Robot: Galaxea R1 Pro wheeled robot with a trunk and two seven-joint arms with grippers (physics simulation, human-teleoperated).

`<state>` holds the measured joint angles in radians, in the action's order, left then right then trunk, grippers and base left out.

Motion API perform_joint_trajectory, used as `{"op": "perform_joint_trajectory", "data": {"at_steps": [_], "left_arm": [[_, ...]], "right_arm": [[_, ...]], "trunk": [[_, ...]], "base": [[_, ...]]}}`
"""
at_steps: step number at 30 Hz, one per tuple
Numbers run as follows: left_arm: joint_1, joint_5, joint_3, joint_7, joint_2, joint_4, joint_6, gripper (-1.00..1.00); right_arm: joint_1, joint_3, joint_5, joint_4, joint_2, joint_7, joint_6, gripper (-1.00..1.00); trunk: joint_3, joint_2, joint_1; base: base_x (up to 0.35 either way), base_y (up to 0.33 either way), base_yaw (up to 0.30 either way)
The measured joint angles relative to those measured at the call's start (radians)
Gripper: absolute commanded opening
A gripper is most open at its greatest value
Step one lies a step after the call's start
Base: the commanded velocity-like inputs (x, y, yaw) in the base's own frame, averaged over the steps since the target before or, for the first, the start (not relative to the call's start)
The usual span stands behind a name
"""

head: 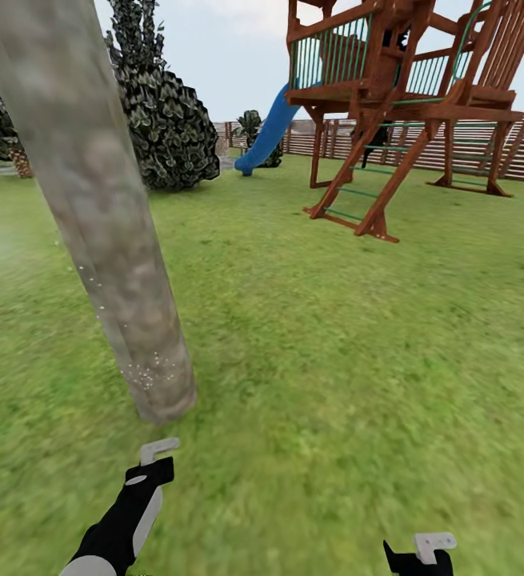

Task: In the garden, pick up the pesticide atomizer on the floor and spray pesticide onto both trees until each tree trunk is fully covered.

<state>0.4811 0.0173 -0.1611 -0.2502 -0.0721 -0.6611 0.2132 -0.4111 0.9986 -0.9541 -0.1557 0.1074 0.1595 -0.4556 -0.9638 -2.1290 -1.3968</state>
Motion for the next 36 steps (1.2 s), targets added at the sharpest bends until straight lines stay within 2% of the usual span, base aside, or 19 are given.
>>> {"op": "perform_joint_trajectory", "data": {"at_steps": [6, 12, 14, 15, 16, 17, 18, 20, 23, 26, 27, 29, 31, 32, 33, 36], "left_arm": [[0.000, -0.001, 0.001, 0.000, 0.000, 0.000, -0.007, -1.00], [0.007, -0.010, 0.008, 0.005, 0.005, -0.021, -0.009, -1.00], [0.020, -0.015, 0.014, 0.009, -0.003, -0.093, 0.005, -1.00], [0.020, -0.014, 0.031, 0.009, -0.007, -0.138, 0.015, -1.00], [0.020, -0.014, 0.063, 0.008, -0.010, -0.194, 0.048, -1.00], [0.019, -0.012, 0.092, 0.004, -0.015, -0.273, 0.116, -1.00], [0.019, -0.012, 0.101, 0.002, -0.023, -0.337, 0.165, -1.00], [0.018, -0.015, 0.106, -0.004, -0.030, -0.418, 0.200, -1.00], [0.004, -0.014, 0.094, -0.013, -0.018, -0.530, 0.218, -1.00], [0.002, -0.018, 0.048, -0.013, -0.003, -0.584, 0.282, -1.00], [0.002, -0.019, 0.042, -0.012, 0.005, -0.614, 0.299, -1.00], [0.002, -0.011, 0.053, -0.012, 0.001, -0.632, 0.304, -1.00], [0.002, -0.007, 0.086, -0.011, -0.003, -0.636, 0.306, -1.00], [0.002, -0.002, 0.134, -0.011, -0.005, -0.636, 0.316, -1.00], [0.003, 0.000, 0.165, -0.011, -0.006, -0.650, 0.346, -1.00], [0.004, -0.005, 0.175, -0.011, -0.002, -0.698, 0.369, -1.00]], "right_arm": [[0.000, 0.000, 0.000, 0.000, 0.000, -0.001, 0.000, 1.00], [0.000, 0.001, 0.002, -0.001, 0.000, -0.004, 0.000, 1.00], [0.001, 0.000, 0.002, 0.000, 0.000, -0.005, 0.000, 1.00], [0.001, 0.000, 0.002, -0.001, 0.000, -0.005, 0.000, 1.00], [0.001, 0.001, 0.002, -0.001, 0.001, -0.005, 0.000, 1.00], [0.001, 0.001, 0.002, -0.001, 0.001, -0.005, 0.001, 1.00], [0.001, 0.001, 0.002, -0.001, 0.001, -0.004, 0.001, 1.00], [0.001, 0.001, 0.002, -0.001, 0.002, -0.003, 0.001, 1.00], [0.002, 0.000, 0.002, 0.000, 0.002, -0.004, 0.002, 1.00], [0.002, 0.000, 0.002, 0.001, 0.002, -0.003, 0.002, 1.00], [0.001, 0.000, 0.001, 0.001, 0.001, -0.003, 0.002, 1.00], [0.002, 0.000, 0.002, 0.001, 0.001, -0.003, 0.002, 1.00], [0.001, 0.000, 0.001, 0.001, 0.001, -0.003, 0.002, 1.00], [0.001, 0.000, 0.001, 0.001, 0.001, -0.003, 0.002, 1.00], [0.002, 0.000, 0.001, 0.001, 0.001, -0.003, 0.002, 1.00], [0.002, 0.000, 0.002, 0.001, 0.001, -0.003, 0.002, 1.00]], "trunk": [[0.000, 0.000, 0.000], [0.000, 0.000, 0.000], [0.000, 0.000, 0.000], [0.000, 0.000, 0.000], [0.000, 0.000, 0.000], [0.000, 0.000, 0.000], [0.000, 0.000, 0.000], [0.000, 0.000, 0.000], [0.000, 0.000, 0.000], [0.000, 0.000, 0.000], [0.000, 0.000, 0.000], [0.000, 0.000, 0.000], [0.000, 0.000, 0.000], [0.000, 0.000, 0.000], [0.000, 0.000, 0.000], [0.000, 0.000, 0.000]], "base": [[0.125, -0.269, 0.274], [0.041, -0.044, 0.047], [0.000, 0.000, 0.000], [0.000, 0.000, 0.000], [0.000, 0.000, 0.000], [0.000, 0.000, 0.000], [0.000, 0.000, 0.000], [0.000, 0.000, 0.000], [0.000, 0.000, 0.000], [0.000, 0.000, 0.000], [0.000, 0.000, 0.000], [0.000, 0.000, 0.000], [0.000, 0.000, 0.000], [0.000, 0.000, 0.000], [0.000, 0.000, 0.000], [0.000, 0.000, 0.000]]}}
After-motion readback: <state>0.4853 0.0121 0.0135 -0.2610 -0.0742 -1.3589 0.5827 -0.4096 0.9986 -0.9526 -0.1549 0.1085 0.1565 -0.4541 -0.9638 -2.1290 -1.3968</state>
